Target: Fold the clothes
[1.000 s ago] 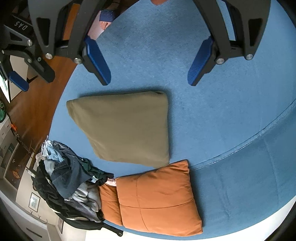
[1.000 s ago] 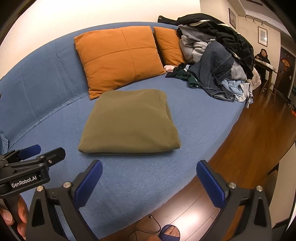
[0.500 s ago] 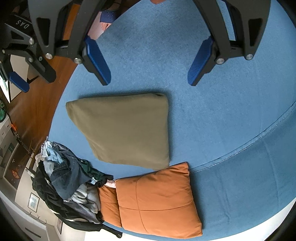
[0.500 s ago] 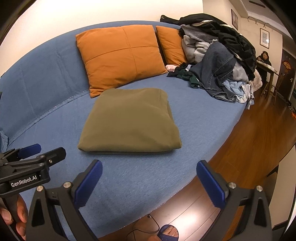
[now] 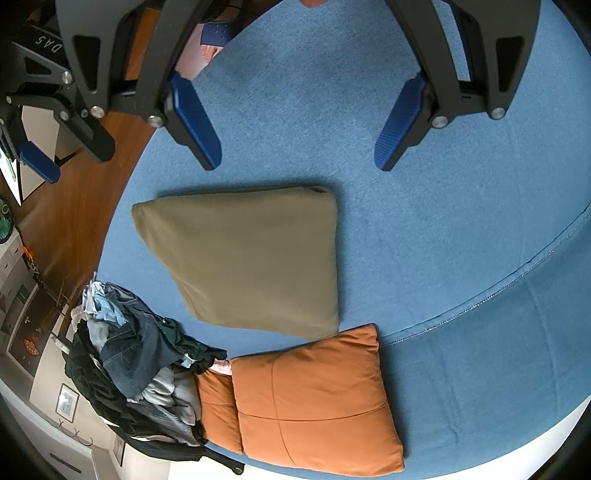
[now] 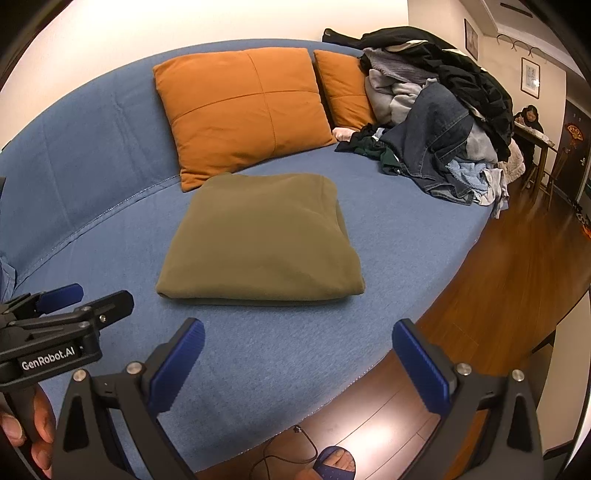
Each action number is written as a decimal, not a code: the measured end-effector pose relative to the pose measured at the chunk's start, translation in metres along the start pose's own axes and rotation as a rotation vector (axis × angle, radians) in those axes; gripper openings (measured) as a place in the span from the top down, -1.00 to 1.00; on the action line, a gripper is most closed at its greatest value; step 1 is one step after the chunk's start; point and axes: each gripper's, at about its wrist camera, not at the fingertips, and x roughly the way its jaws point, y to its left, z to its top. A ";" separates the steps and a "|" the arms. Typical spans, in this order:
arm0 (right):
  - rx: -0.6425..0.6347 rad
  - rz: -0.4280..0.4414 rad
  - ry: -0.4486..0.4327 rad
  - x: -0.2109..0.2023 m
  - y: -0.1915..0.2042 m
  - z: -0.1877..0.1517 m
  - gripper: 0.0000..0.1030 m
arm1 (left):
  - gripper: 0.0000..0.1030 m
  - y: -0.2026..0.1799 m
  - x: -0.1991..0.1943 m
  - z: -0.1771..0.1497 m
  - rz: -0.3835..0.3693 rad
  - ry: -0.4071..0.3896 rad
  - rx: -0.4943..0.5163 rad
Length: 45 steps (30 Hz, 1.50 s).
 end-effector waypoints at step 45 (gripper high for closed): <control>0.003 0.006 -0.006 0.001 -0.003 0.002 -1.00 | -0.66 -0.002 0.001 -0.003 -0.002 0.006 0.012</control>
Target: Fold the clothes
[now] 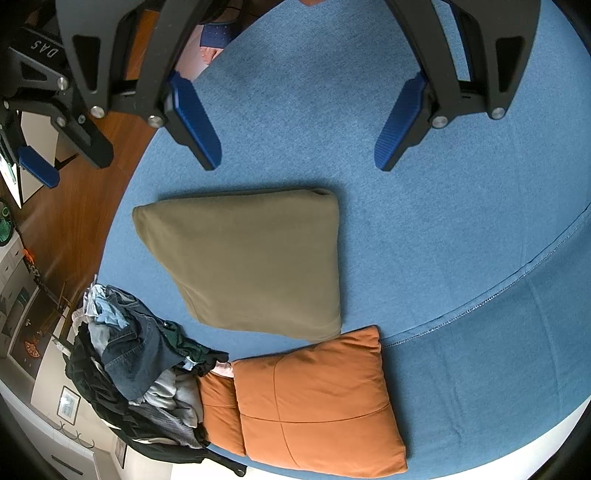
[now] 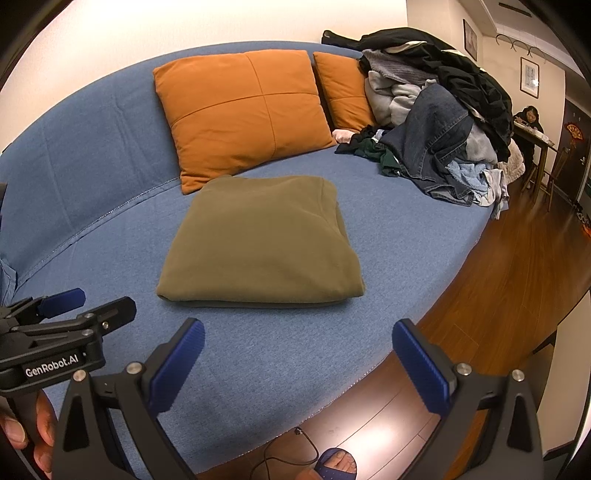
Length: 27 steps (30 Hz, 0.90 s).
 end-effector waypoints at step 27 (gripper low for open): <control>-0.001 -0.003 0.001 0.000 0.003 -0.002 -1.00 | -0.65 0.001 0.001 0.000 0.001 0.005 -0.007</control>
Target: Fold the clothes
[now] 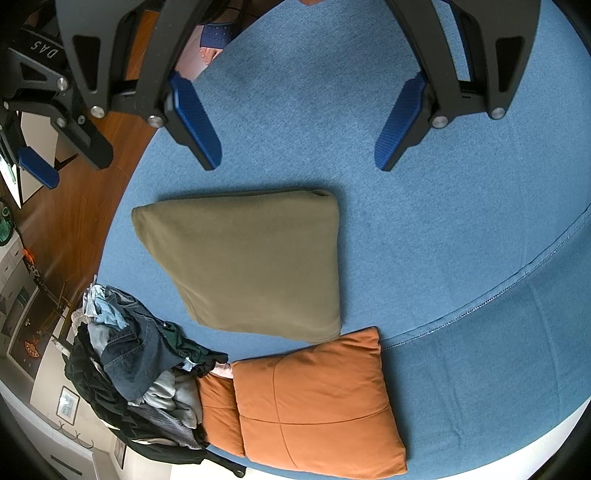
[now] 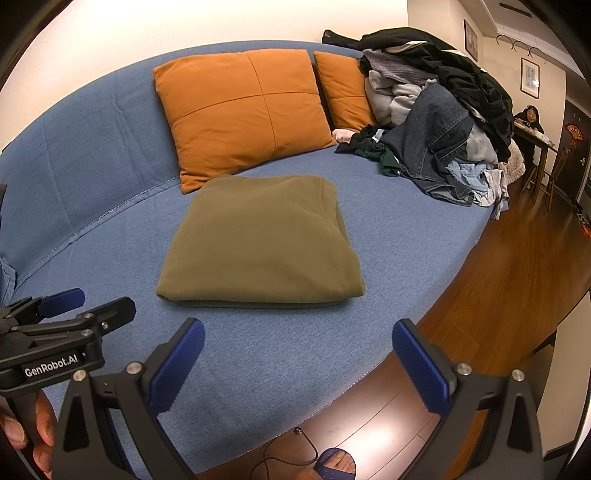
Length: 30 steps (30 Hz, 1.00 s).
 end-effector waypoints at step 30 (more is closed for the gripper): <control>-0.005 0.003 0.002 0.001 -0.001 0.001 -1.00 | -0.65 0.002 0.003 0.001 -0.008 0.011 -0.011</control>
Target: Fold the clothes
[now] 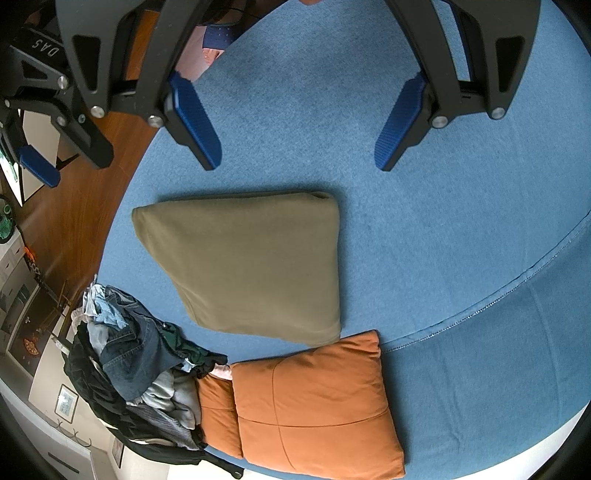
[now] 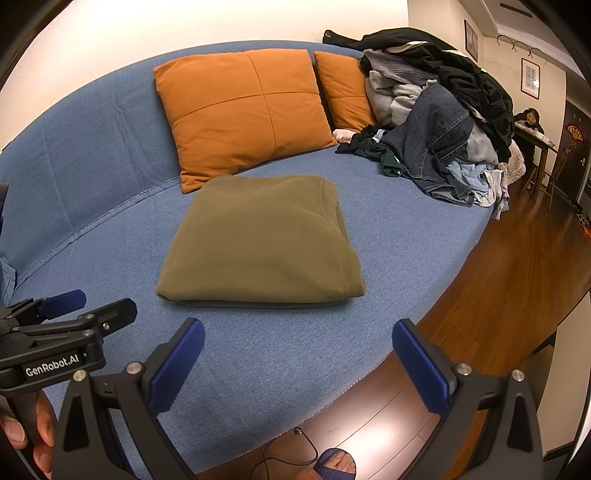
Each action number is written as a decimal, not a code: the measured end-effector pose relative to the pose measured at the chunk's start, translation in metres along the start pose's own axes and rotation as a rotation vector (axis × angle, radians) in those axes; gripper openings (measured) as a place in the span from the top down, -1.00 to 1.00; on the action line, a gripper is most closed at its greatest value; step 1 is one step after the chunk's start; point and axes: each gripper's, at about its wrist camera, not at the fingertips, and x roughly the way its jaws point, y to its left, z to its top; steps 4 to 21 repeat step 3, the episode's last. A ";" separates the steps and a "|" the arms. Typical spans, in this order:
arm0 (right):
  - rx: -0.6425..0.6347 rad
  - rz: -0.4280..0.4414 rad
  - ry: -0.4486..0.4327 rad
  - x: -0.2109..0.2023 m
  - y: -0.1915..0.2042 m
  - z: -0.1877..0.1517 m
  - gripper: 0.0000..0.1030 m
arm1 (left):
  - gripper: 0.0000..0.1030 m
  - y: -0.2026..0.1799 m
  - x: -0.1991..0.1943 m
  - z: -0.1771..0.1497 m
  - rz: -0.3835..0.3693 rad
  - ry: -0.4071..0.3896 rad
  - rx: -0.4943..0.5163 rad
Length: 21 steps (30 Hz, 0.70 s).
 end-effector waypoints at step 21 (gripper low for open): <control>-0.003 -0.001 0.003 0.000 0.001 -0.001 -1.00 | -0.65 0.000 0.001 0.000 -0.002 0.002 -0.002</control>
